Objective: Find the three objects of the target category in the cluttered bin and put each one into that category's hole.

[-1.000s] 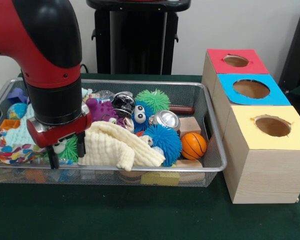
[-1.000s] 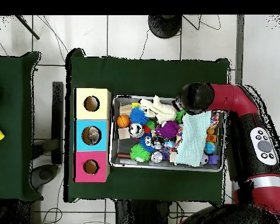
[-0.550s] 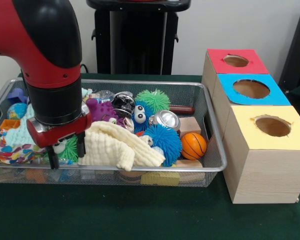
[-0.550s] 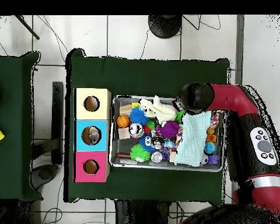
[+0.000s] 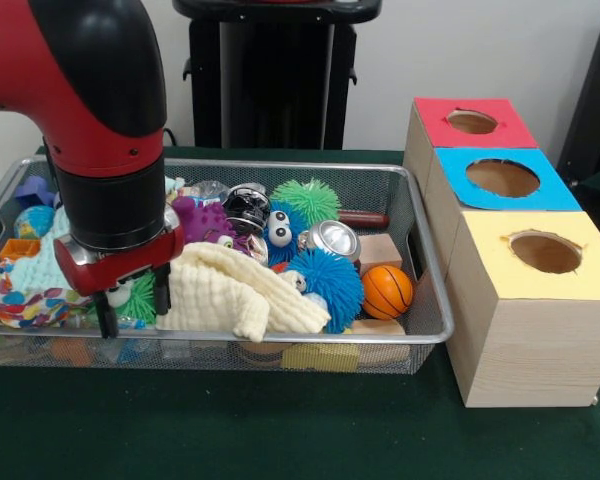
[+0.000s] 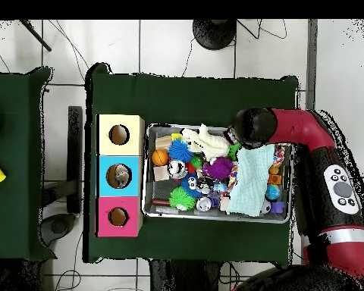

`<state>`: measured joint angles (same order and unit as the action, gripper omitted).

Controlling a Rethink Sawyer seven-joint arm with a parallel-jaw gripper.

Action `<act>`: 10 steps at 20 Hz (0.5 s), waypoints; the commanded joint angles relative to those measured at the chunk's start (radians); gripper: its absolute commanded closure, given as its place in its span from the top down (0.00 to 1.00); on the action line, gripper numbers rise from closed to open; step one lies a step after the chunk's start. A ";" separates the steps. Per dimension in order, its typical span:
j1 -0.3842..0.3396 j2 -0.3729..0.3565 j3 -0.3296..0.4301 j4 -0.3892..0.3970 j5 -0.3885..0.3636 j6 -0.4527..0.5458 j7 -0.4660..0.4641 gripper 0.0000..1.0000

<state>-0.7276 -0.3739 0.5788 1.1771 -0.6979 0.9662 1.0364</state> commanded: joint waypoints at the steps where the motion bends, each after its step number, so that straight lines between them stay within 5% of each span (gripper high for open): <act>1: 0.020 0.037 -0.074 0.018 -0.126 0.059 -0.247 1.00; 10: 0.025 0.017 -0.091 0.033 -0.132 0.066 -0.226 1.00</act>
<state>-0.6975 -0.3851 0.5585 1.1773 -0.7388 0.9653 1.0364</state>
